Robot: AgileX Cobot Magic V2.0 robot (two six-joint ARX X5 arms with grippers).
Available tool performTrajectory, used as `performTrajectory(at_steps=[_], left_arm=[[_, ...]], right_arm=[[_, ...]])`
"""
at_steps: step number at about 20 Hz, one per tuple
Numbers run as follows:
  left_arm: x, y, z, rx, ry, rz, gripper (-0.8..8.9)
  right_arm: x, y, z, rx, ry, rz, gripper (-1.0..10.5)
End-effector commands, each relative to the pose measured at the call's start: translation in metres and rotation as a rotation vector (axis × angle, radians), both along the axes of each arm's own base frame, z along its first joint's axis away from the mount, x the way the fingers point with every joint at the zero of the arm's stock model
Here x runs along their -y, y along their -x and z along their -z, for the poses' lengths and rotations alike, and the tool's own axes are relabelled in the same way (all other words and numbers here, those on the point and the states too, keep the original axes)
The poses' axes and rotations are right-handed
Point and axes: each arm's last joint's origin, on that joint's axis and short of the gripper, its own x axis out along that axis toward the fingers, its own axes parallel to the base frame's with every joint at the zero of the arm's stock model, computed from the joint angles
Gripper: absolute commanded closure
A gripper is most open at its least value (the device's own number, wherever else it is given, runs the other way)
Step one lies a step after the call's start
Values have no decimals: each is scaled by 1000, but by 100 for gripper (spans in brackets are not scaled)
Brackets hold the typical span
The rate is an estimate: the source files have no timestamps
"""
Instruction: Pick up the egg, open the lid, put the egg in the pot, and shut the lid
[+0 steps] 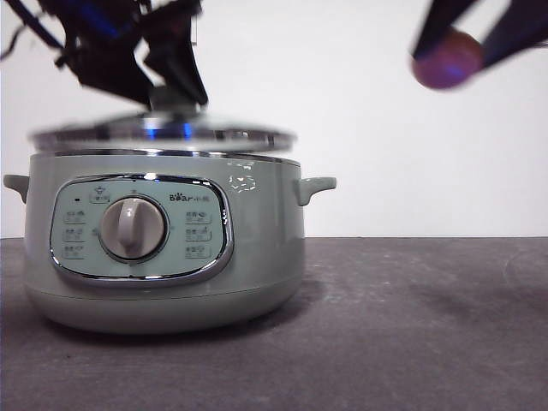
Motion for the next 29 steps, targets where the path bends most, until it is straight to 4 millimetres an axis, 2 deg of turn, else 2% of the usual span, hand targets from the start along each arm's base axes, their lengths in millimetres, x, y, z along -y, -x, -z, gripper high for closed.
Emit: performTrajectory(at_steps=[1,4,8,12,15,18,21,25,29], left_arm=[[-10,19,-53,170,85,-1,821],[-32,53,-93,274,69,-47,821],[-64,107,-131,359,78,-120,821],[-92,152,-141,426,72,-201,821],[-108,177,-141,449,81,-232,821],[-114,189,-140,454,85,-233,821],[-115,190,-138,440,75,-231,821],[-115,190,-137,434,72,-230,821],[-115,190,-136,424,65,-229,821]], right_arm=[[-9,-3,-16,30,-118,-81,959],[-30,-14,-31,41,-141,-145,959],[-74,-49,-41,39,-92,-227,959],[-123,-92,-31,12,-11,-293,959],[-158,-120,-15,-20,64,-343,959],[-186,-138,5,-42,155,-389,959],[-210,-144,34,-31,287,-402,959],[-225,-148,71,-54,399,-421,959],[-231,-153,96,-98,431,-433,959]])
